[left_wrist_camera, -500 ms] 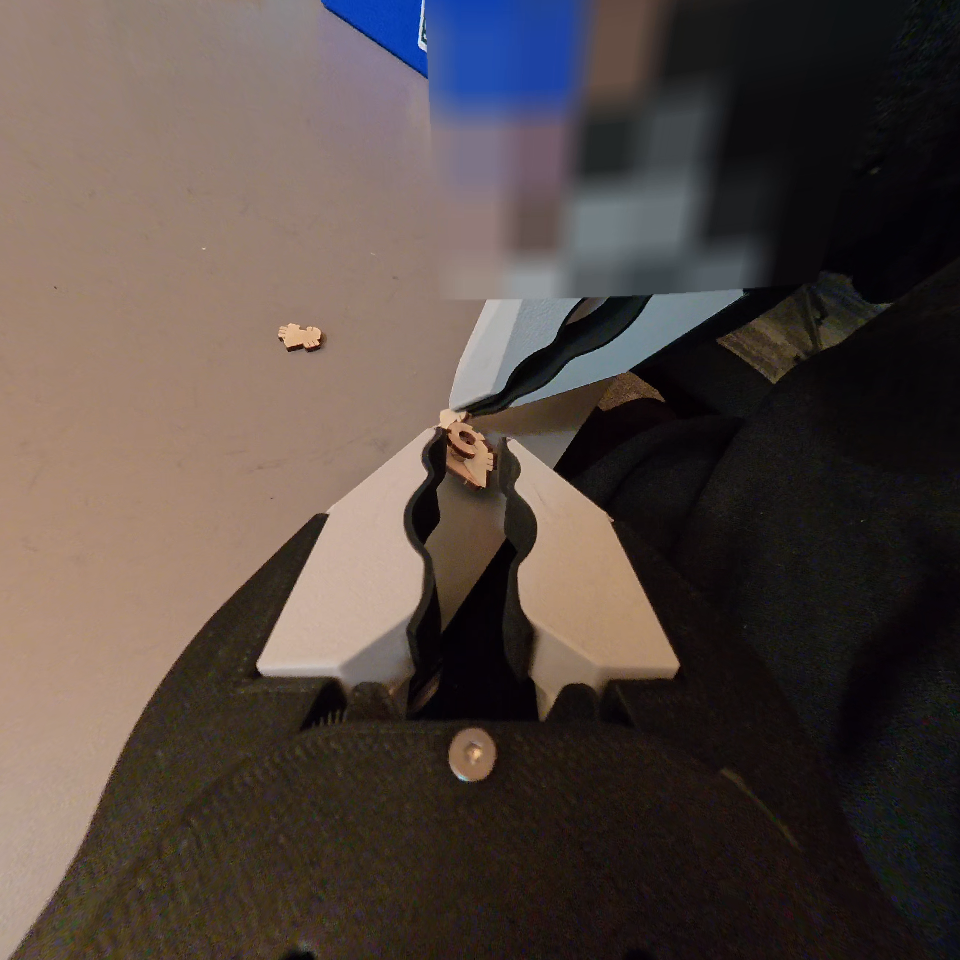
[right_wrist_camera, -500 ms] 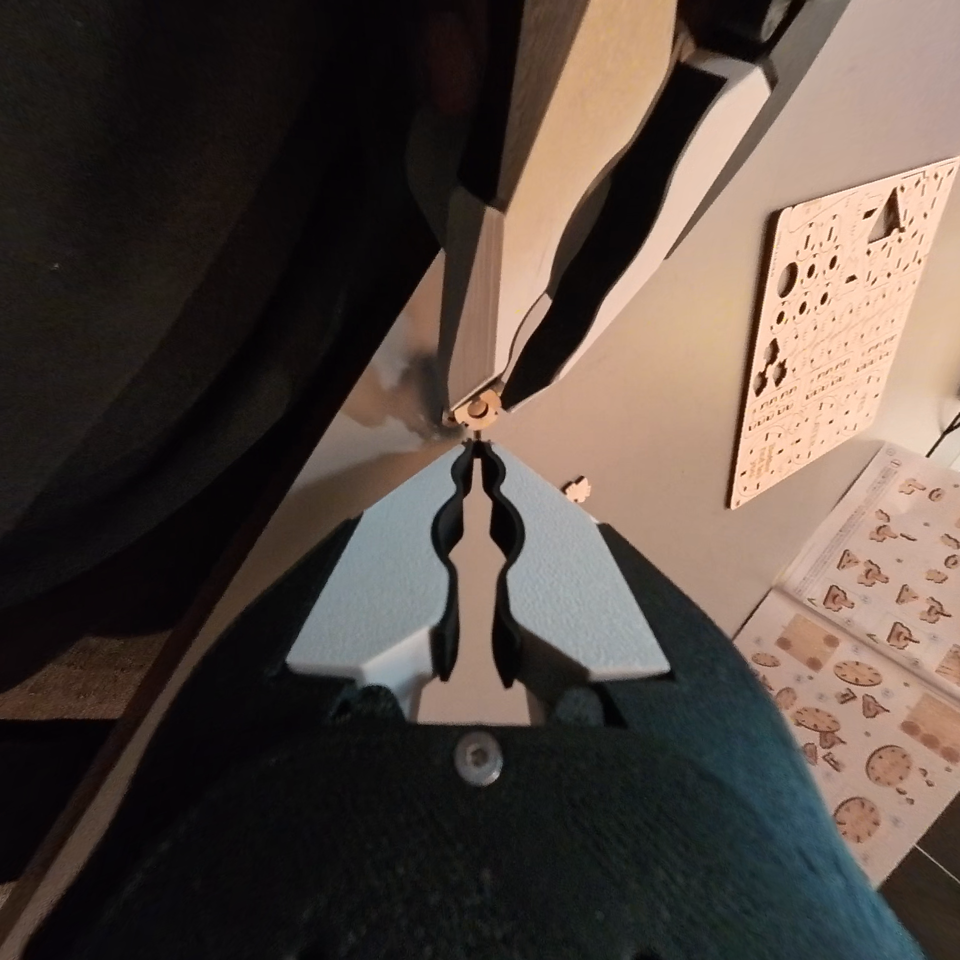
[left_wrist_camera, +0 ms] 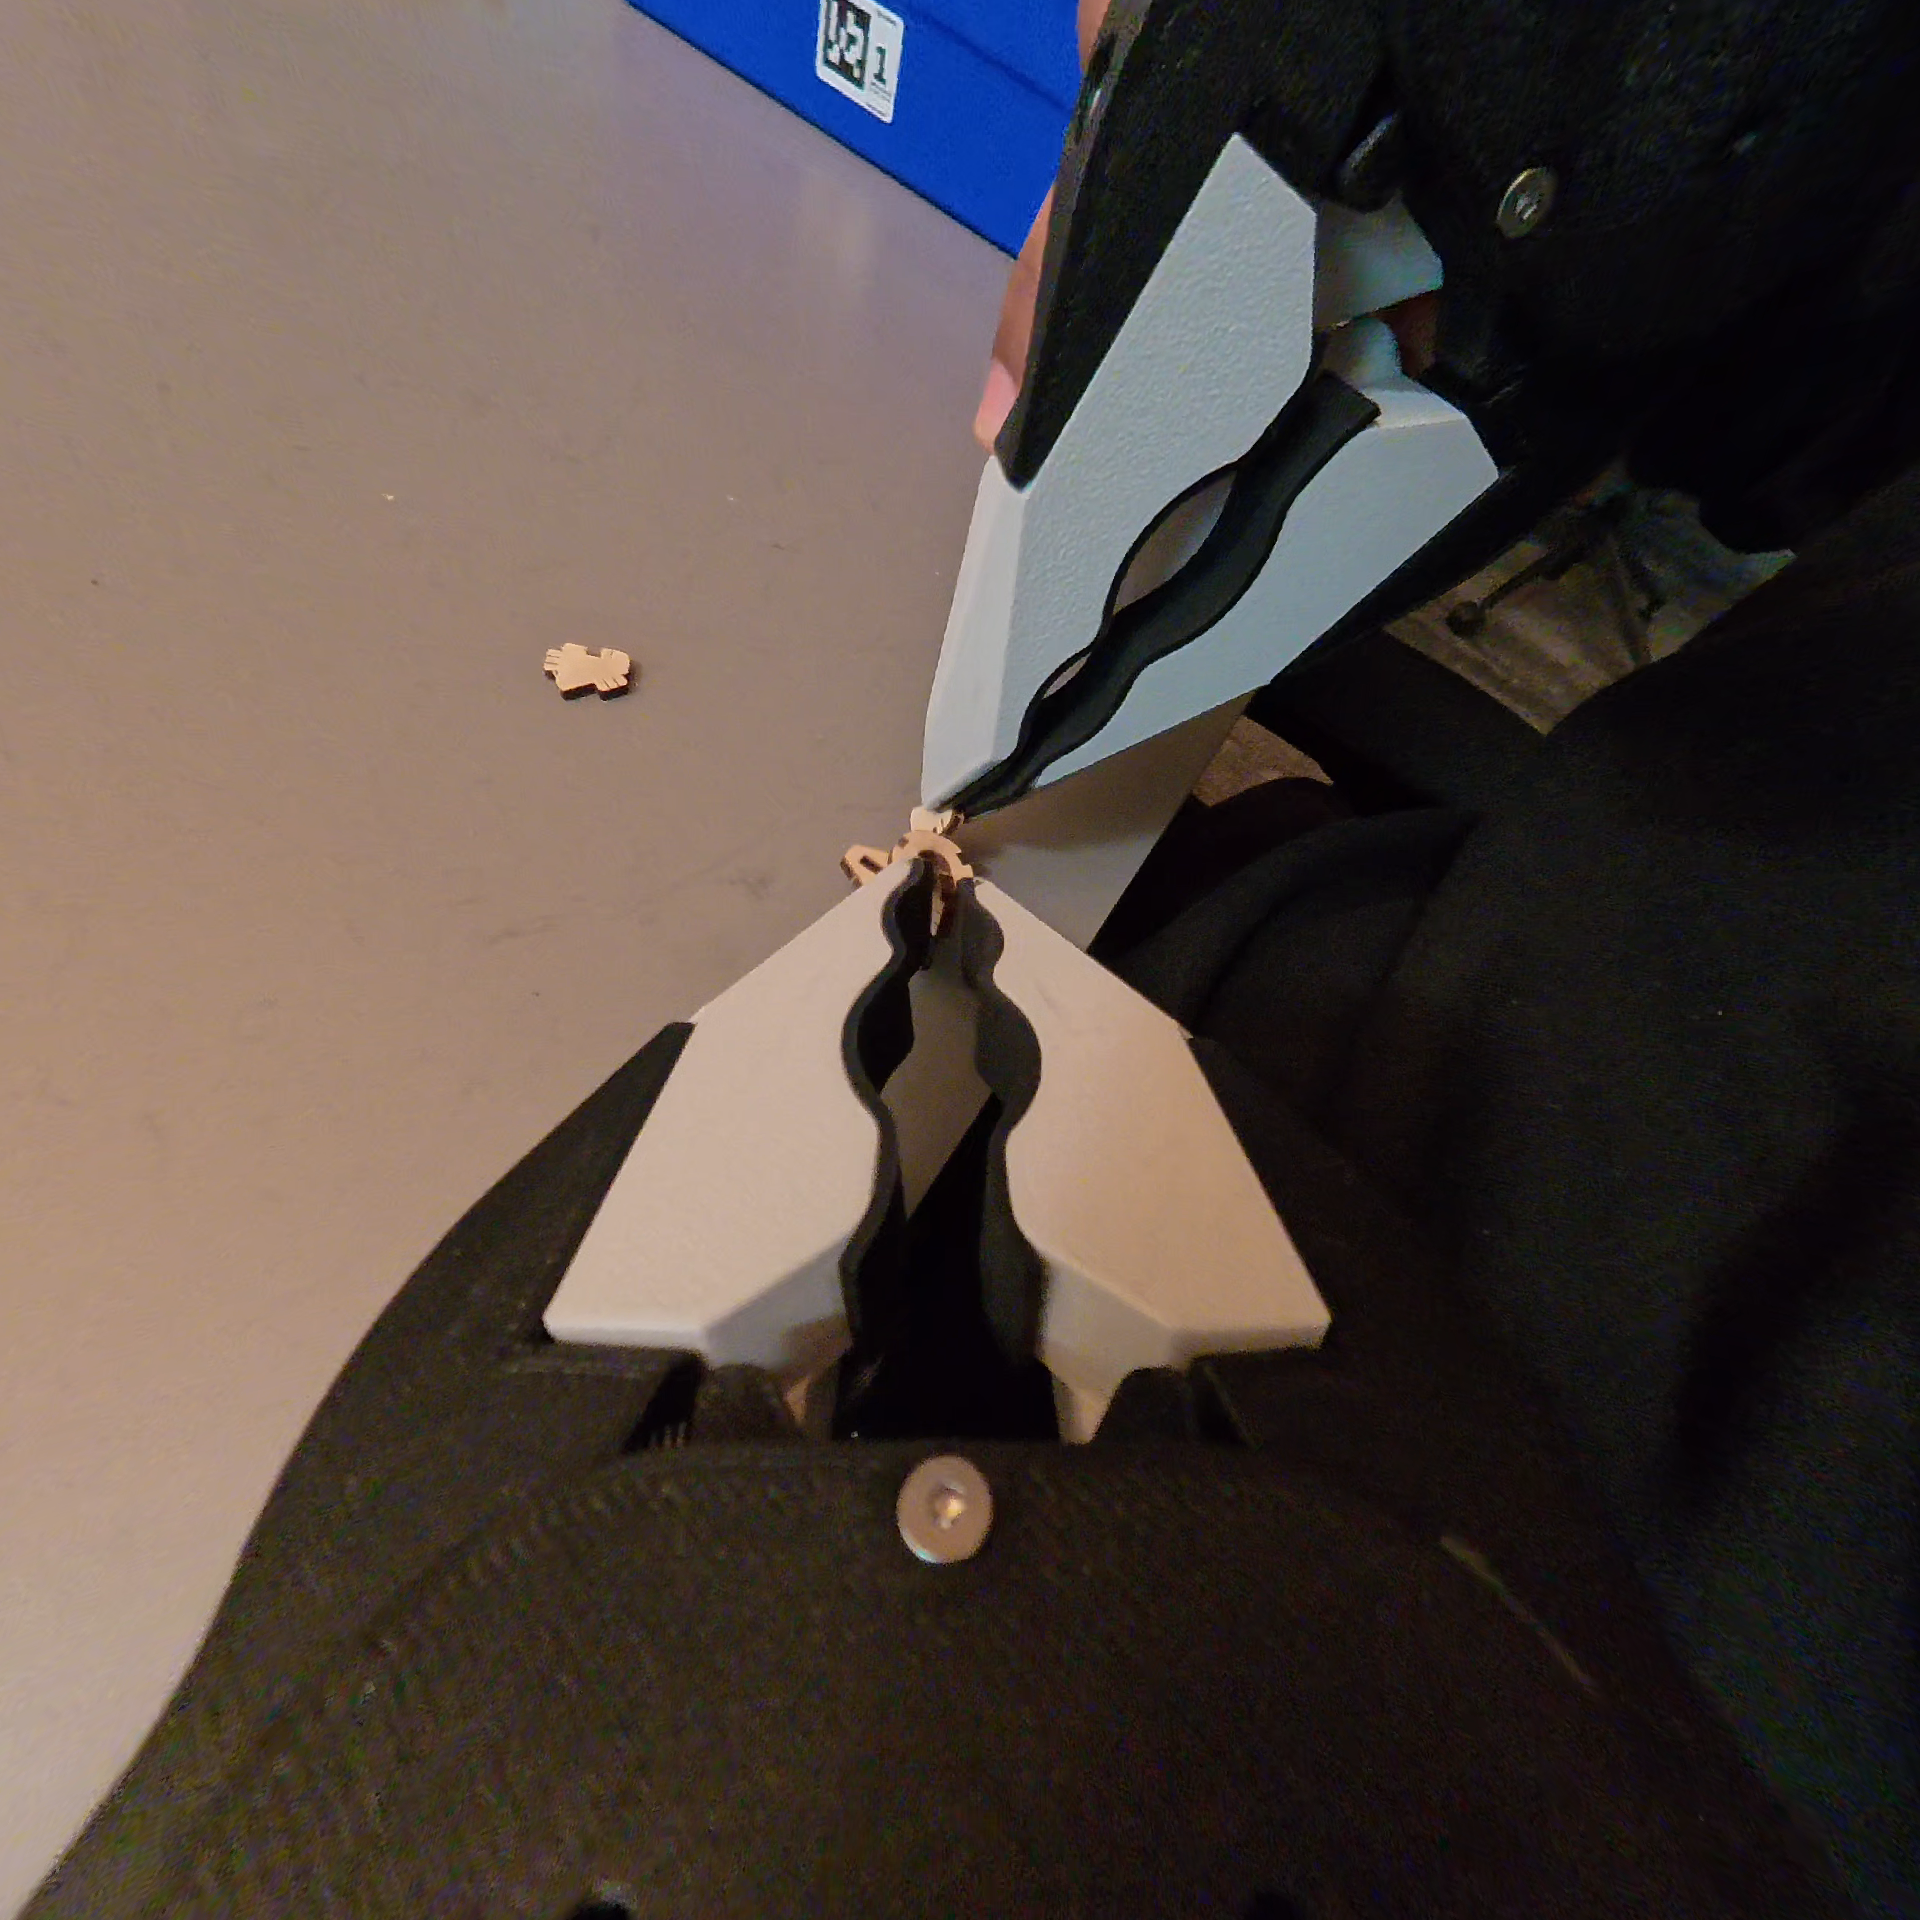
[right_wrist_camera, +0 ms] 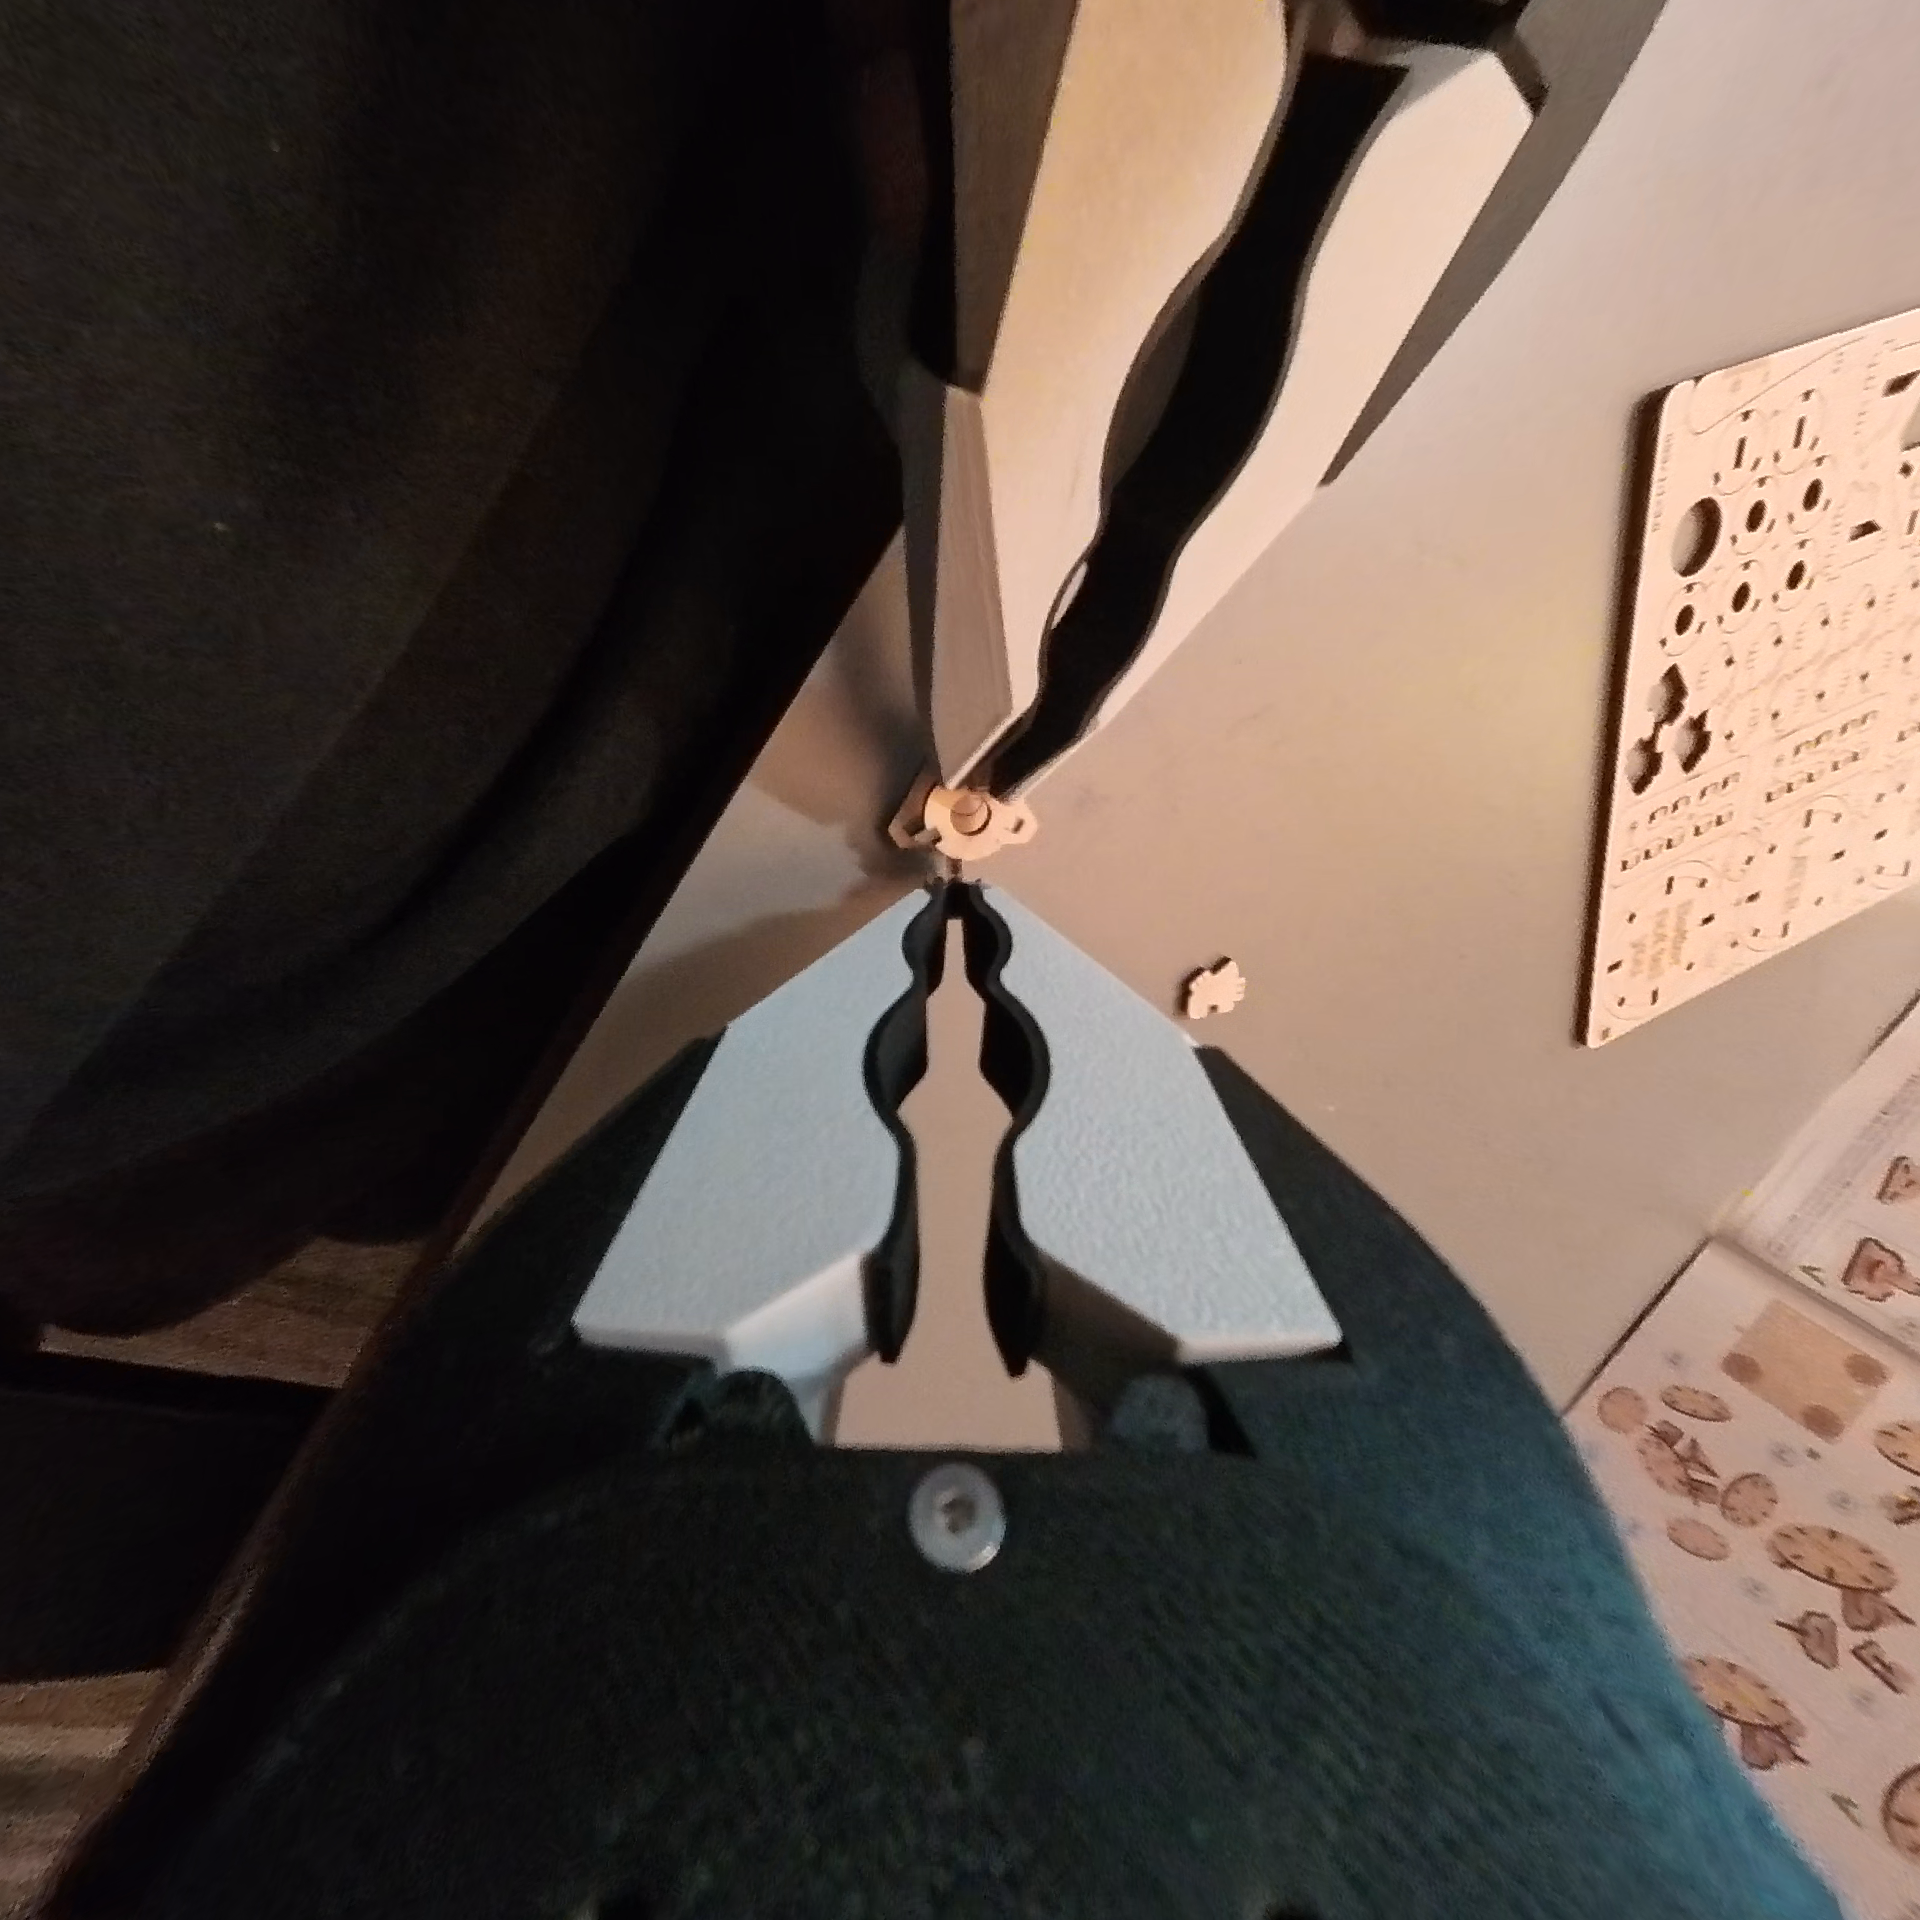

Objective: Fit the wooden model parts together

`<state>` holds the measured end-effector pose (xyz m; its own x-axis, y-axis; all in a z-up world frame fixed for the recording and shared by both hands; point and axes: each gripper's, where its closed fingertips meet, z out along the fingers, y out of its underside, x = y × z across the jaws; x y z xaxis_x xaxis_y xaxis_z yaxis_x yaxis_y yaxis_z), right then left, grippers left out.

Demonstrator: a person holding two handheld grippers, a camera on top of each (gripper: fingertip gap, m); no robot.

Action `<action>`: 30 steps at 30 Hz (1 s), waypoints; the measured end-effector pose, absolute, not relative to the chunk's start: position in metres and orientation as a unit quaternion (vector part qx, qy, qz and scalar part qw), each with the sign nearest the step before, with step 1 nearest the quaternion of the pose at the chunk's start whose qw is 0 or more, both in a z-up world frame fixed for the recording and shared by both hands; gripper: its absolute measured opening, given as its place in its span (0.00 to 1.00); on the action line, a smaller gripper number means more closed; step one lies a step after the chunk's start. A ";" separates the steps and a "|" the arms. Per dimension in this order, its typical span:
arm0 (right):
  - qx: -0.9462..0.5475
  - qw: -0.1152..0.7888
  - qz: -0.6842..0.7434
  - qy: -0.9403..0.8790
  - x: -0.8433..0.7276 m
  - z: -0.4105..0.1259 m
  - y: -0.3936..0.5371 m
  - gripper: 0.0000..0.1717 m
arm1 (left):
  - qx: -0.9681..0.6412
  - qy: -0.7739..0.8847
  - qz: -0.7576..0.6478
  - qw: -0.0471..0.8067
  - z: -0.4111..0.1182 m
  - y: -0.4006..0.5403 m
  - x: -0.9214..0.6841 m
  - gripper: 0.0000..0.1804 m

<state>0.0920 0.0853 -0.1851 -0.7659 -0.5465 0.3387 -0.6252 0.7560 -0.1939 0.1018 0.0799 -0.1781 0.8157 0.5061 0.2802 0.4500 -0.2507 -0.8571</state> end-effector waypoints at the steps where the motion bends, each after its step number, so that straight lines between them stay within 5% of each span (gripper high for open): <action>1: 0.313 0.131 0.149 -0.929 0.092 -0.185 0.085 0.00 | -0.791 -0.303 0.027 0.532 -0.178 0.080 0.102 0.02; 12: 0.246 0.113 0.124 -0.955 0.085 -0.186 0.088 0.00 | -0.790 -0.304 0.022 0.531 -0.178 0.080 0.103 0.02; 22: 0.186 0.050 0.160 -0.968 0.084 -0.180 0.095 0.00 | -0.799 -0.304 0.031 0.518 -0.178 0.070 0.108 0.17; 30: 0.265 0.078 0.193 -0.942 0.088 -0.179 0.079 0.00 | -0.822 -0.296 0.069 0.481 -0.186 0.072 0.106 0.05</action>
